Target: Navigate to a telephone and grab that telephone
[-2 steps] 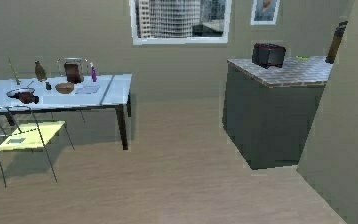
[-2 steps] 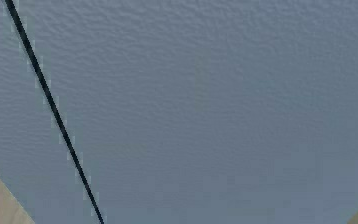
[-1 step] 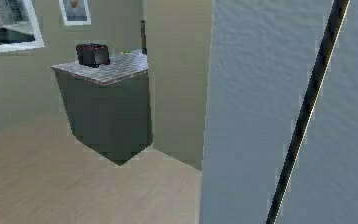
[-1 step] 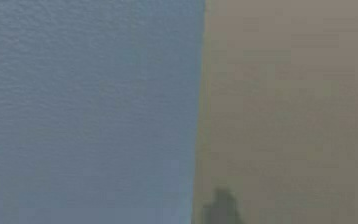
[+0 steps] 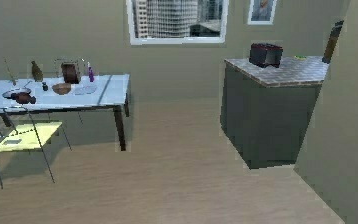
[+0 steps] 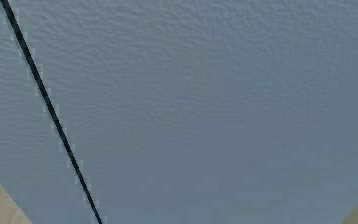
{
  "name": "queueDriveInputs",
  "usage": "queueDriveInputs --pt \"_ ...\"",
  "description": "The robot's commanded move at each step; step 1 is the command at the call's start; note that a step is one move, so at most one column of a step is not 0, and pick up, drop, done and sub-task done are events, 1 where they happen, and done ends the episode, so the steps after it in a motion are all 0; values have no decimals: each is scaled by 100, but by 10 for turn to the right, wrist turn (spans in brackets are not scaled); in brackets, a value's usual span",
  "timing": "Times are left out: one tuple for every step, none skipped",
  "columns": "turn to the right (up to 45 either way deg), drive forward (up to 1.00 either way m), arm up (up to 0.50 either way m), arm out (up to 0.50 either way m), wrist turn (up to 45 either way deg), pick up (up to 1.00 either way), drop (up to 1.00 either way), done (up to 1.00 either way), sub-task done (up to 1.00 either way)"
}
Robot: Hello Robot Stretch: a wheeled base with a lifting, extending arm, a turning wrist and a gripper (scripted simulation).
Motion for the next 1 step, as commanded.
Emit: queueDriveInputs --pt "-450 0 0 0 0 0 0 0 0"
